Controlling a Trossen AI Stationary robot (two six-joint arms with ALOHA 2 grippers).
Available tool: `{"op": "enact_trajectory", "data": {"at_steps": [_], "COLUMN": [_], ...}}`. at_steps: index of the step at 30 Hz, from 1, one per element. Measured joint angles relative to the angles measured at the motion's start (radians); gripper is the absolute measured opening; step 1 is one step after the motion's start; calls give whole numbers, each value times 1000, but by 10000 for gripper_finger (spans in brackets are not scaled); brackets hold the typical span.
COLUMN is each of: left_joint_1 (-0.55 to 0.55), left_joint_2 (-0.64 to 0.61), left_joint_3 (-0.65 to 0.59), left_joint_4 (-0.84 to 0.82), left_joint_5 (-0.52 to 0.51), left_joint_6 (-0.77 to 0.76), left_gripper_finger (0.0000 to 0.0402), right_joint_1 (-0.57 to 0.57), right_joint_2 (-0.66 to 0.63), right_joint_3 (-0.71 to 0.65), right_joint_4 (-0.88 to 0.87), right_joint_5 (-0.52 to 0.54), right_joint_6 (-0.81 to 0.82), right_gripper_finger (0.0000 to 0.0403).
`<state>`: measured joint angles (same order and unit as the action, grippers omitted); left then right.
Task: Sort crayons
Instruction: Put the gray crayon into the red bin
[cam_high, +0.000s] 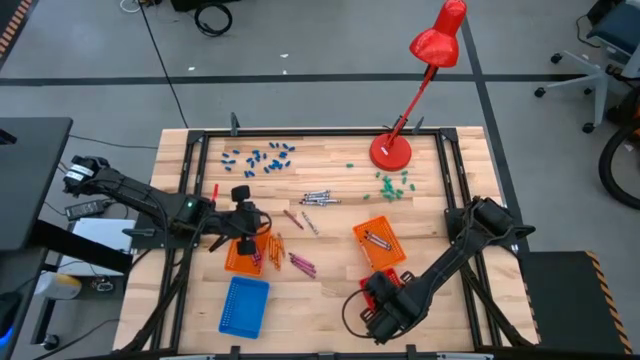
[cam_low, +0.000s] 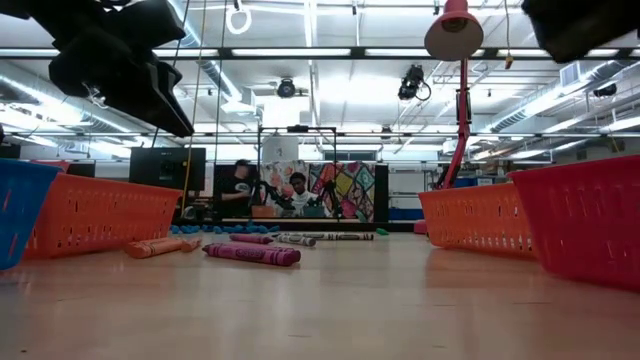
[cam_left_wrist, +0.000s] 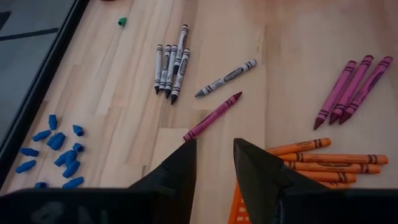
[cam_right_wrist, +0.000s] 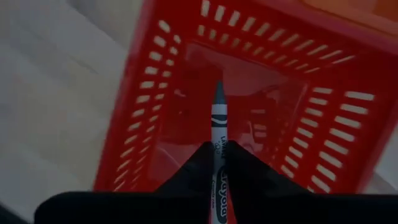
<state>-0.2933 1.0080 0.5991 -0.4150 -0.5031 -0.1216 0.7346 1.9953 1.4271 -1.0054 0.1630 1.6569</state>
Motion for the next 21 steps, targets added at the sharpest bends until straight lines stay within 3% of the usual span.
{"op": "enact_trajectory", "data": {"at_steps": [8,13,21], "left_joint_1": [11,9,9], "left_joint_2": [0,0,0], "left_joint_3": [0,0,0], "left_joint_4": [0,0,-1], "left_joint_5": [0,0,0], "left_joint_6": [-4,-6,-6], "left_gripper_finger": [117,117,117], "right_joint_1": [0,-18,-88], "right_joint_2": [0,-30,-174], "right_joint_3": [-34,-29,14], "right_joint_4": [16,8,-71], "right_joint_5": [-10,-84,16], "right_joint_6": [15,-39,-125], "right_gripper_finger": [78,102,105]}}
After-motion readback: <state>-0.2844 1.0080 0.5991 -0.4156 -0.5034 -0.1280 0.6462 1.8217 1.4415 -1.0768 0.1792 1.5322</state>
